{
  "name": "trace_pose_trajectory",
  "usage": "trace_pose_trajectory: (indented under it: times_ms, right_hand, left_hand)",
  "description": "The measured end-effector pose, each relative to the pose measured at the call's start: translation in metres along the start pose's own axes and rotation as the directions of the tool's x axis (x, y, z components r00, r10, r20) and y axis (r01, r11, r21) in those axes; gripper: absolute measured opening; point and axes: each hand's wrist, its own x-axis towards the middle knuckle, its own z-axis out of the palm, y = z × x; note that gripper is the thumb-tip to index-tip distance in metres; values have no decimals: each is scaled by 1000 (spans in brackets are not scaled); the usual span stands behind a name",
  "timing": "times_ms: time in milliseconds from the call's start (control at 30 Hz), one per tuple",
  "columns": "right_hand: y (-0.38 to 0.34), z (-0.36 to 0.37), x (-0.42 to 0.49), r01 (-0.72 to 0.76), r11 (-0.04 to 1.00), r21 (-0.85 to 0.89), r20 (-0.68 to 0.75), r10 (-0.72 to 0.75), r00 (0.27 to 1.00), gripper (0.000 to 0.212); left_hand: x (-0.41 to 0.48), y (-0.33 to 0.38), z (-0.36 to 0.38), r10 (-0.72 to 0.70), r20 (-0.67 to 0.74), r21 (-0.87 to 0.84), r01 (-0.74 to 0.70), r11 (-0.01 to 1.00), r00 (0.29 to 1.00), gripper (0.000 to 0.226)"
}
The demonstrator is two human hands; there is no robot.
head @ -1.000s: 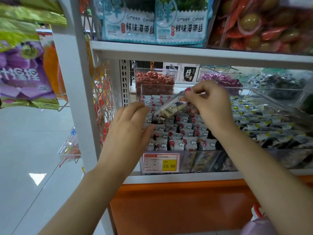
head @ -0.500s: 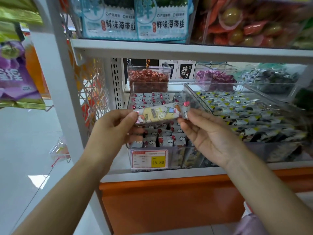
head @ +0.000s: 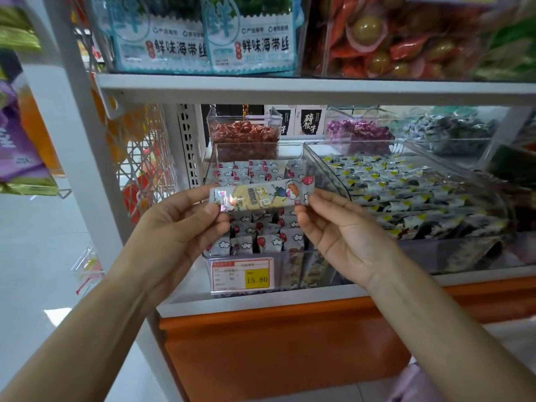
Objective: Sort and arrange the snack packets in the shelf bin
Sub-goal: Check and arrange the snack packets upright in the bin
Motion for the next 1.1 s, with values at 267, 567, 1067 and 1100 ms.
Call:
trace_pose_trajectory:
  times_ms: [267,567,1067,1100]
  right_hand:
    - [-1,-3,3,27,998,57,-144,-19,989,9]
    - [-7,-3,-3,337,894,-295,-31,-361,932,14]
    - [-9,0,-14,510,786,-351,252,-445,859,25]
    - [-9,0,-14,501,790,-354,235,-443,865,21]
  left_hand:
    - [-3,-2,3,15,65,83,-20,996,998,49]
    - [-6,-8,5,17,115,324,-54,944,993,30]
    - [-7,-8,5,25,133,491,-88,866,991,37]
    - [-8,-8,5,60,130,496,-117,860,990,39]
